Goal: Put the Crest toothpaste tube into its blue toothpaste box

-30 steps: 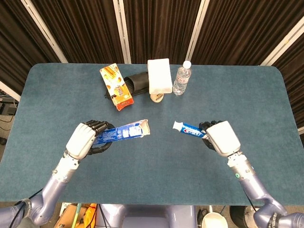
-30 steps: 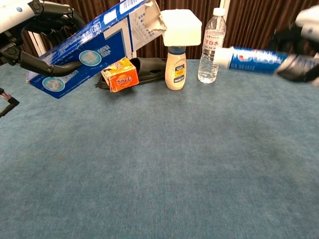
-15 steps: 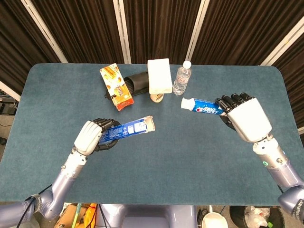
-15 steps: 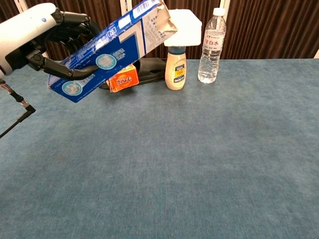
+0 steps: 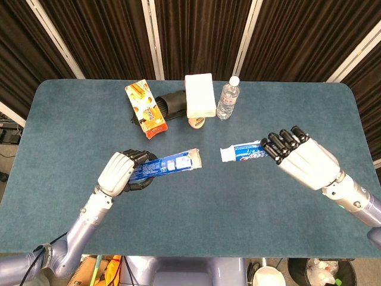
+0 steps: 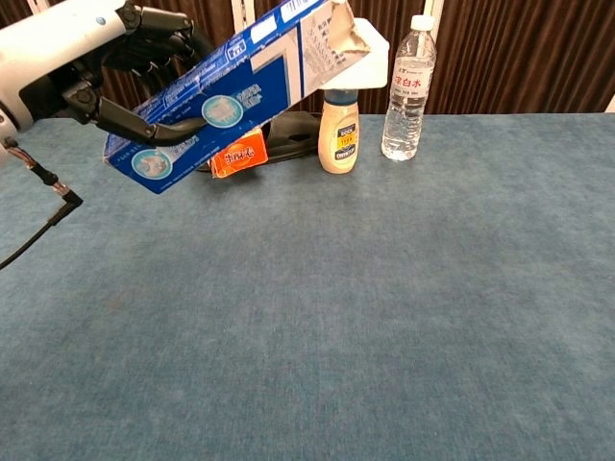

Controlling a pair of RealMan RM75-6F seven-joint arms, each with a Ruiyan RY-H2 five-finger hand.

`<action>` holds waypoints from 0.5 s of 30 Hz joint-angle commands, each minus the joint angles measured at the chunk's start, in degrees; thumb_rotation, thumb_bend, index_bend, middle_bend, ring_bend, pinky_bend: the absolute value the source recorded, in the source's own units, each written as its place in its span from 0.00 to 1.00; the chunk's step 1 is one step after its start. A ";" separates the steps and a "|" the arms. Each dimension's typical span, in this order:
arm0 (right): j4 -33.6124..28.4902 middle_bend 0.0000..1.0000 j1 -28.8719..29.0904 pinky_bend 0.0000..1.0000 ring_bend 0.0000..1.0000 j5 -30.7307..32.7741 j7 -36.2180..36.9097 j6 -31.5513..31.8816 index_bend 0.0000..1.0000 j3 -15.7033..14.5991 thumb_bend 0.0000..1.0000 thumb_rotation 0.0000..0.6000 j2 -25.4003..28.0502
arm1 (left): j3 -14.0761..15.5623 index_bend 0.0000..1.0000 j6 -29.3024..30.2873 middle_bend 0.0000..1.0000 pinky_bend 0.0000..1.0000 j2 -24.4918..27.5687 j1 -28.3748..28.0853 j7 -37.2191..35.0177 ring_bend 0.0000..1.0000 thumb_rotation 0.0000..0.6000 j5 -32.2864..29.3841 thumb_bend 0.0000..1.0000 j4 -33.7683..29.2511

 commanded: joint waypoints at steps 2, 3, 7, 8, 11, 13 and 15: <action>0.84 0.76 0.45 0.74 0.67 -0.52 -0.82 -0.40 0.85 -0.83 0.43 1.00 -0.70 | -0.43 0.40 -0.76 0.52 0.51 0.74 -0.29 0.85 0.50 1.00 -0.85 0.46 -1.54; 1.00 0.76 0.57 0.74 0.67 -0.62 -1.02 -0.58 0.85 -1.02 0.43 1.00 -0.83 | -0.53 0.40 -0.97 0.52 0.51 0.87 -0.37 1.07 0.50 1.00 -1.09 0.46 -1.91; 1.26 0.76 0.86 0.74 0.67 -0.76 -1.55 -1.07 0.85 -1.59 0.43 1.00 -1.39 | -0.85 0.40 -1.53 0.52 0.51 0.97 -0.67 2.09 0.50 1.00 -1.83 0.46 -3.11; 1.27 0.76 0.89 0.74 0.67 -0.69 -1.60 -1.11 0.85 -1.64 0.43 1.00 -1.46 | -0.89 0.40 -1.65 0.52 0.51 0.98 -0.73 2.31 0.50 1.00 -1.96 0.46 -3.25; 1.26 0.76 1.01 0.74 0.67 -0.42 -1.75 -1.13 0.85 -1.75 0.43 1.00 -1.70 | -1.02 0.40 -2.12 0.52 0.51 1.00 -0.96 2.89 0.50 1.00 -2.44 0.46 -3.63; 1.27 0.76 1.09 0.74 0.67 -0.31 -1.91 -1.16 0.85 -1.85 0.43 1.00 -1.85 | -1.10 0.40 -2.50 0.52 0.51 1.02 -1.14 3.30 0.50 1.00 -2.79 0.46 -3.85; 1.17 0.76 1.16 0.74 0.67 -0.18 -2.07 -1.25 0.85 -2.04 0.43 1.00 -2.09 | -1.25 0.40 -2.88 0.52 0.51 0.87 -1.44 3.82 0.50 1.00 -3.10 0.46 -4.00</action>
